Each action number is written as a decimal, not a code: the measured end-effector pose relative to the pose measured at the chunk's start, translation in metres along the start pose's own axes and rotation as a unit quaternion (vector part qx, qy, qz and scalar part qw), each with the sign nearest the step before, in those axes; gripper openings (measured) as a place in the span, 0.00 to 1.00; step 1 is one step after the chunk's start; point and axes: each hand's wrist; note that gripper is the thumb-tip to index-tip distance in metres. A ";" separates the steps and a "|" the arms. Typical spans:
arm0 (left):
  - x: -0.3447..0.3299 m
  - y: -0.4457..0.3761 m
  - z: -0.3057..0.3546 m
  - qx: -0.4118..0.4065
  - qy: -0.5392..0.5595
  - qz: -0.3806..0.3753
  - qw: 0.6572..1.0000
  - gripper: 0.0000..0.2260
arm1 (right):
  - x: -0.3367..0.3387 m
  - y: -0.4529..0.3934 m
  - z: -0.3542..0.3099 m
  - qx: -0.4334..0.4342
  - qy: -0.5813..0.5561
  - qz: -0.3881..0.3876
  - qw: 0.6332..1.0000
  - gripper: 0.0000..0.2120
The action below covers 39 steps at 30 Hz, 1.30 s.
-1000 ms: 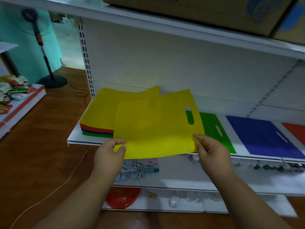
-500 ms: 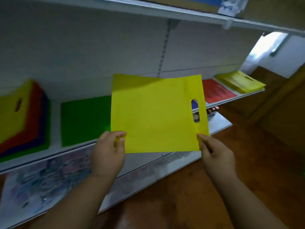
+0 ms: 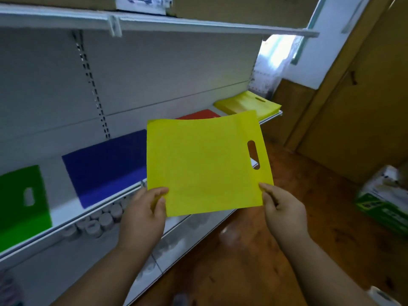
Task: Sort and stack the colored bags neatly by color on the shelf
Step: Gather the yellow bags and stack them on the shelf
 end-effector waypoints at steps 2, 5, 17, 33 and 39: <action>-0.024 -0.028 0.005 -0.005 0.000 -0.003 1.000 0.12 | -0.002 -0.033 0.013 -0.002 0.005 -0.007 1.000 0.13; -0.063 -0.076 0.018 -0.012 -0.001 -0.019 1.000 0.12 | 0.003 -0.084 0.031 -0.010 0.029 -0.005 1.000 0.13; -0.249 -0.216 0.132 -0.099 -0.026 -0.043 0.994 0.11 | 0.072 -0.246 0.166 -0.051 0.067 0.034 0.996 0.14; -0.371 -0.303 0.177 0.082 -0.147 0.054 0.984 0.07 | 0.031 -0.496 0.253 0.075 0.045 -0.126 0.988 0.16; -0.388 -0.370 0.184 0.107 -0.181 0.080 0.974 0.08 | 0.005 -0.581 0.245 0.118 0.081 -0.119 0.982 0.15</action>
Point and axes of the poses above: each hand's wrist, its own y-axis away from the middle knuckle, its own x-axis out of the back of the hand, z = x × y, and after that the axes turned 2 degrees about -z, right-handed
